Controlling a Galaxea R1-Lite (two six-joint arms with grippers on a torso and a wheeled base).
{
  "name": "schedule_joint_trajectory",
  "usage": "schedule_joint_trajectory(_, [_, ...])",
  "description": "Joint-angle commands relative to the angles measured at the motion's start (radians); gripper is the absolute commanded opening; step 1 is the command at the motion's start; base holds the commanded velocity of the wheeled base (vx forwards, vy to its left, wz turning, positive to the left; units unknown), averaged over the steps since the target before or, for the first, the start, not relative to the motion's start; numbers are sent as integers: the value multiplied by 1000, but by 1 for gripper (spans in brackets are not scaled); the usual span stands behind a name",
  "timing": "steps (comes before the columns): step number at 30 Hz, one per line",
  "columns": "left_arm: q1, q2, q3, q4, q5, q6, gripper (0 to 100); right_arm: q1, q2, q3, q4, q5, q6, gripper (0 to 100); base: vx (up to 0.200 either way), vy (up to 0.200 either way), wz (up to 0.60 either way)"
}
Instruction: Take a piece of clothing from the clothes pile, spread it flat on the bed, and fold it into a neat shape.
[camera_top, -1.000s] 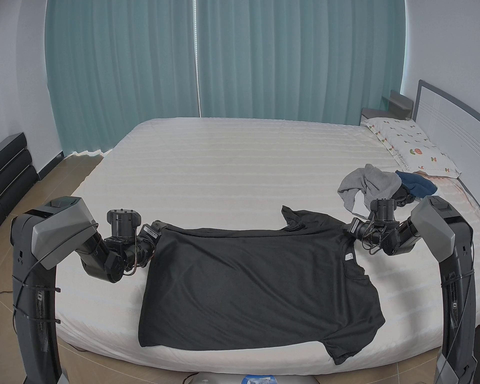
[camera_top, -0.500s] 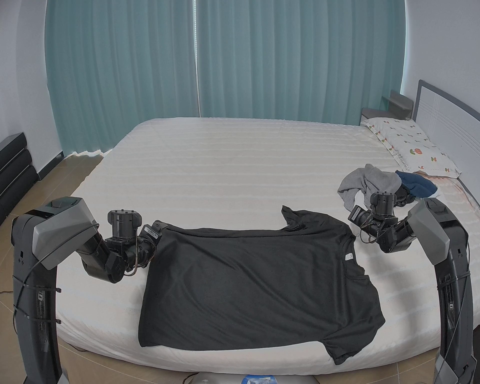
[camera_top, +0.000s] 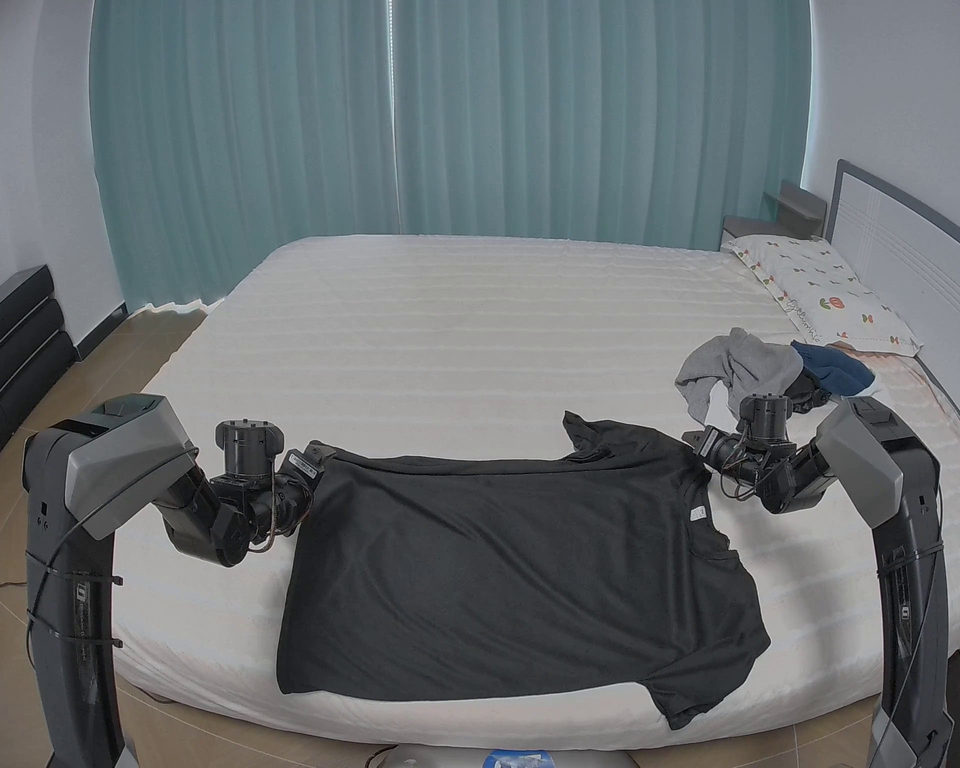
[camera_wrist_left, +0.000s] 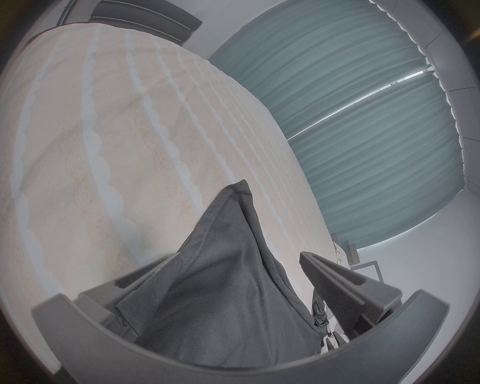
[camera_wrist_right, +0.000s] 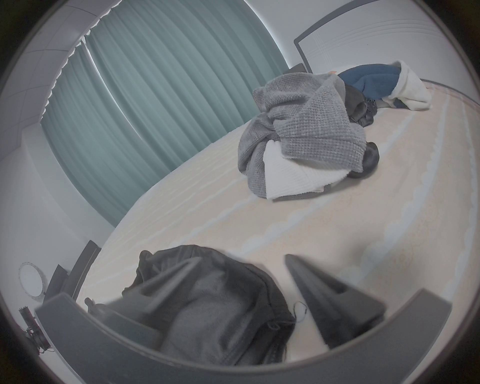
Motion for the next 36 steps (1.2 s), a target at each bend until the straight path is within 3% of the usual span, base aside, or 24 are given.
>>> schedule_joint_trajectory(1, [0, 1, 0, 0, 0, -1, 100, -2, -23, 18, 30, 12, -4, 100, 0, 0, 0])
schedule_joint_trajectory(6, [0, 1, 0, 0, 0, -1, 100, -3, -49, 55, 77, 71, -26, 100, 0, 0, 0])
schedule_joint_trajectory(16, [0, 2, 0, 0, 0, -1, 100, 9, -19, 43, 83, 77, -24, 100, 0, 0, 0])
schedule_joint_trajectory(17, [0, 2, 0, 0, 0, 1, 100, 9, -18, 43, 83, 77, -24, 0, 0, 0, 0])
schedule_joint_trajectory(30, [0, 4, 0, 0, 1, 15, 100, 9, 2, -17, 65, 45, -13, 0, 0, 0, 0])
schedule_joint_trajectory(36, [0, 4, 0, 0, 1, 15, 100, 9, 43, -115, 63, -47, -13, 0, 0, 0, 0])
